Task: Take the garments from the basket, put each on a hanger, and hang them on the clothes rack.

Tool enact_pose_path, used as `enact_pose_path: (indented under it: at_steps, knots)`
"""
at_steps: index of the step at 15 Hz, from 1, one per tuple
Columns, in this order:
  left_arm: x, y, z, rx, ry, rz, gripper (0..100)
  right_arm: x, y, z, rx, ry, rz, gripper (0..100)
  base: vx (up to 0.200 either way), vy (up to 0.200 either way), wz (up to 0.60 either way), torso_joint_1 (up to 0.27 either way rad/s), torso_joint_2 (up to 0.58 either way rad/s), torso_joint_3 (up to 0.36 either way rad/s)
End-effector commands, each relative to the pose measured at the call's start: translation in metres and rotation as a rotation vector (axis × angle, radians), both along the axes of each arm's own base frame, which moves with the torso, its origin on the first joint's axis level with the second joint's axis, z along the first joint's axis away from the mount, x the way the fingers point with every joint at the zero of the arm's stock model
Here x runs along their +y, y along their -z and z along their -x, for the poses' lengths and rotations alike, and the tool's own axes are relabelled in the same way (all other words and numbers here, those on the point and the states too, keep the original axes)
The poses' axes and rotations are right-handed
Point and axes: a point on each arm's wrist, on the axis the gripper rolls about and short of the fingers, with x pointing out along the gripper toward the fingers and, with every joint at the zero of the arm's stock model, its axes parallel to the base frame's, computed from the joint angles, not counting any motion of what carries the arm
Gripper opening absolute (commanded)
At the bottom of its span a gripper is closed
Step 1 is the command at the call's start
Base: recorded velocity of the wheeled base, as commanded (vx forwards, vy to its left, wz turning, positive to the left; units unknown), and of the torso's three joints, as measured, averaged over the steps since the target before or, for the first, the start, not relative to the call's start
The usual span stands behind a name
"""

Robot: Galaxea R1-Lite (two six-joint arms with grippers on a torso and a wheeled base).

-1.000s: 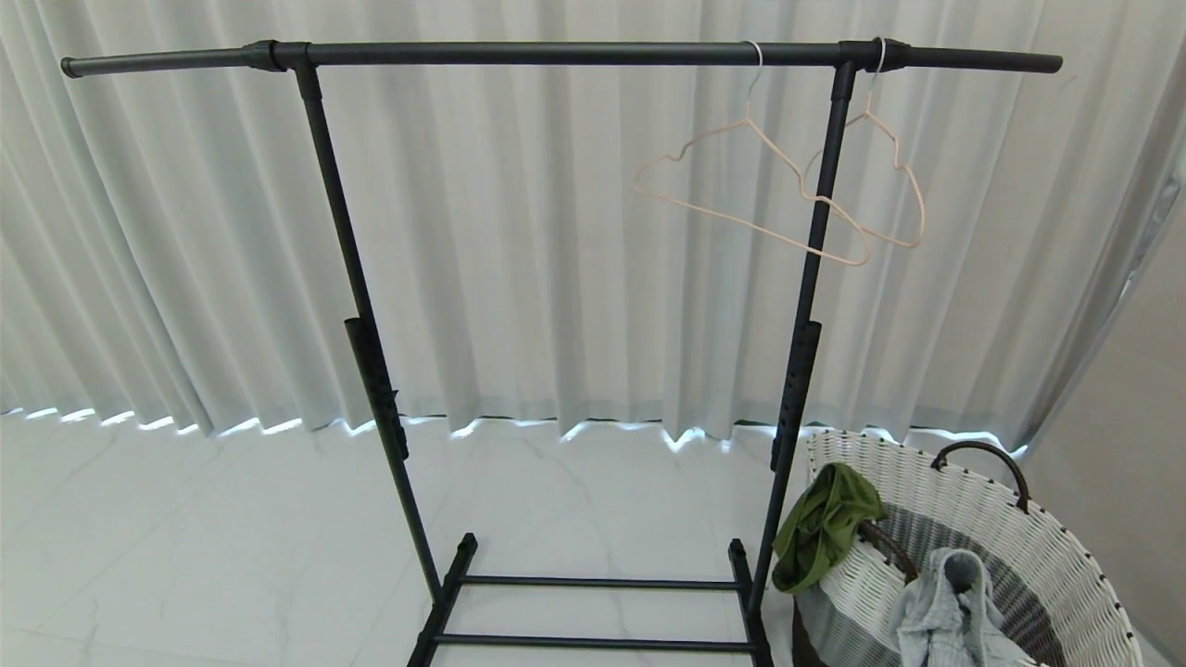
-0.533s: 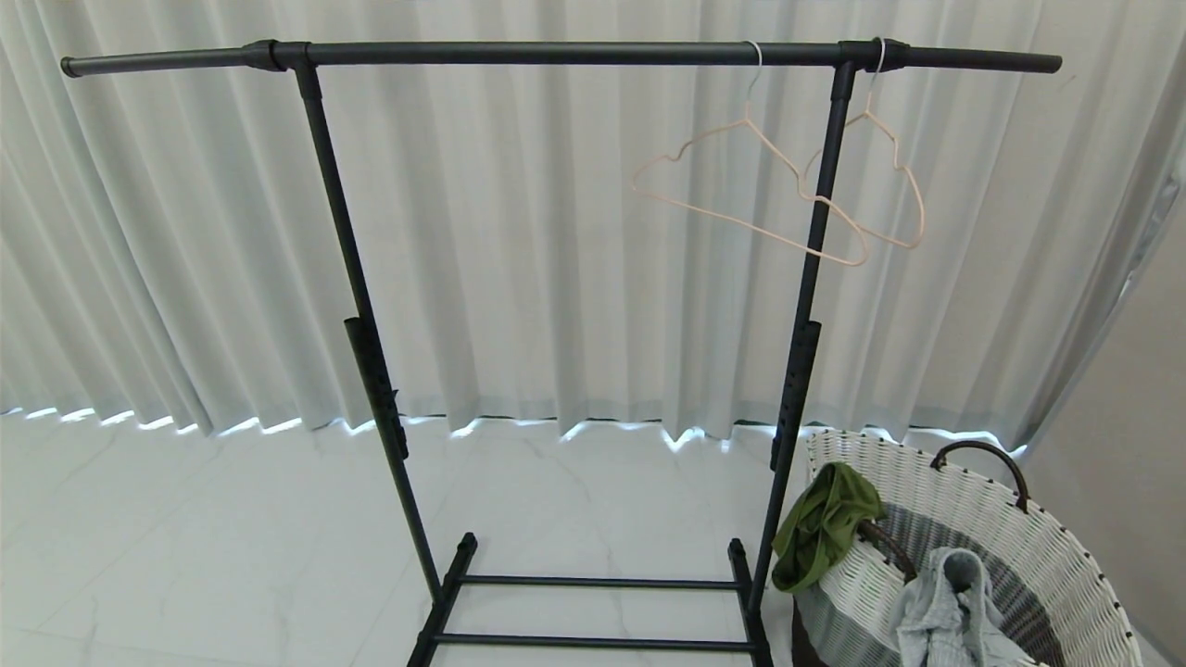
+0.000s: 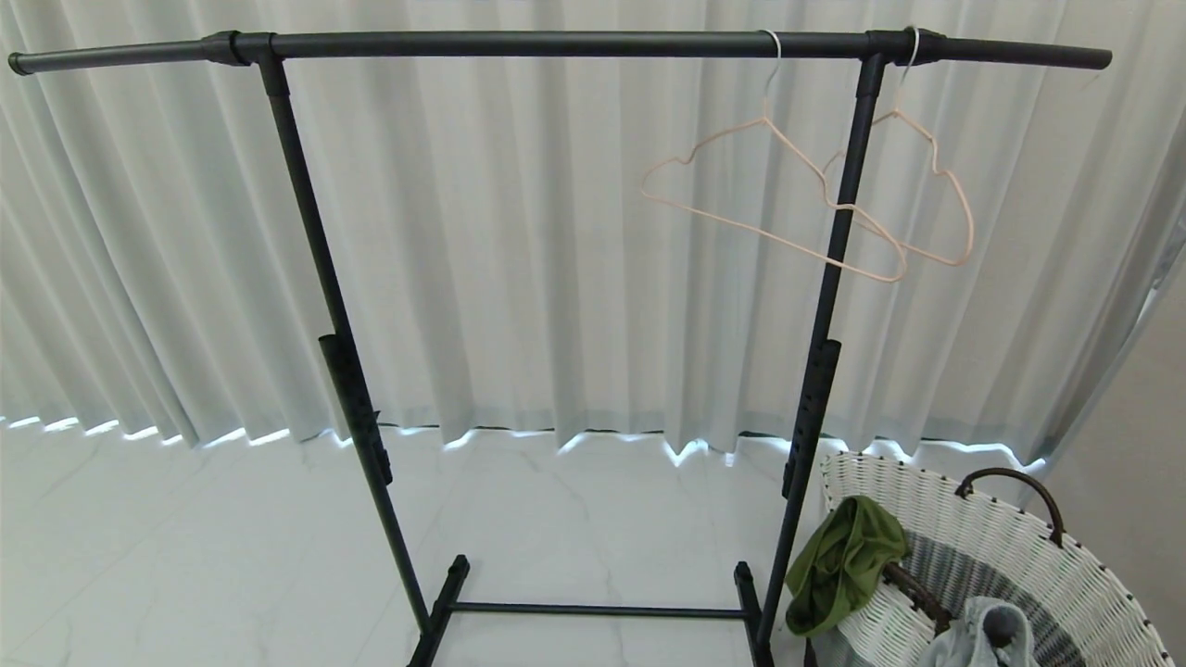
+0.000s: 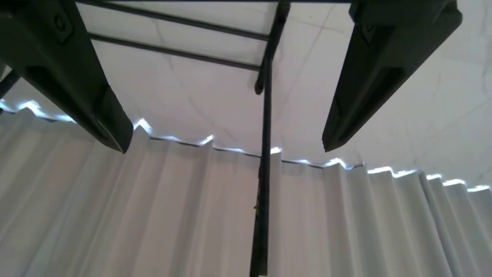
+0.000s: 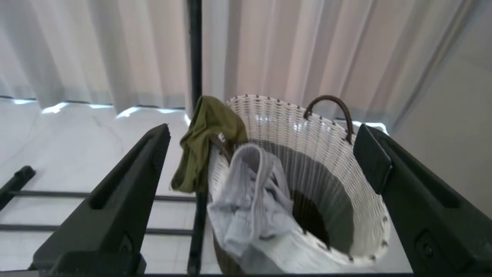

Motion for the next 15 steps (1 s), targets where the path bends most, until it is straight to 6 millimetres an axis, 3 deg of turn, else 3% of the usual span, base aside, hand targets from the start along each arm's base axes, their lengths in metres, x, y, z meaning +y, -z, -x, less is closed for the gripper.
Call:
enact_pose_path:
  at_steps: [1, 15]
  knots:
    - [0.0000, 0.0000, -0.0001, 0.002, 0.000, 0.000, 100, 0.0000, 0.0000, 0.0000, -0.001, 0.000, 0.000, 100, 0.000, 0.000, 0.00, 0.000, 0.00, 0.000]
    - [0.0000, 0.0000, -0.0001, 0.000, -0.002, 0.017, 100, 0.0000, 0.0000, 0.0000, -0.001, -0.001, 0.006, 100, 0.000, 0.000, 0.00, 0.000, 0.00, 0.000]
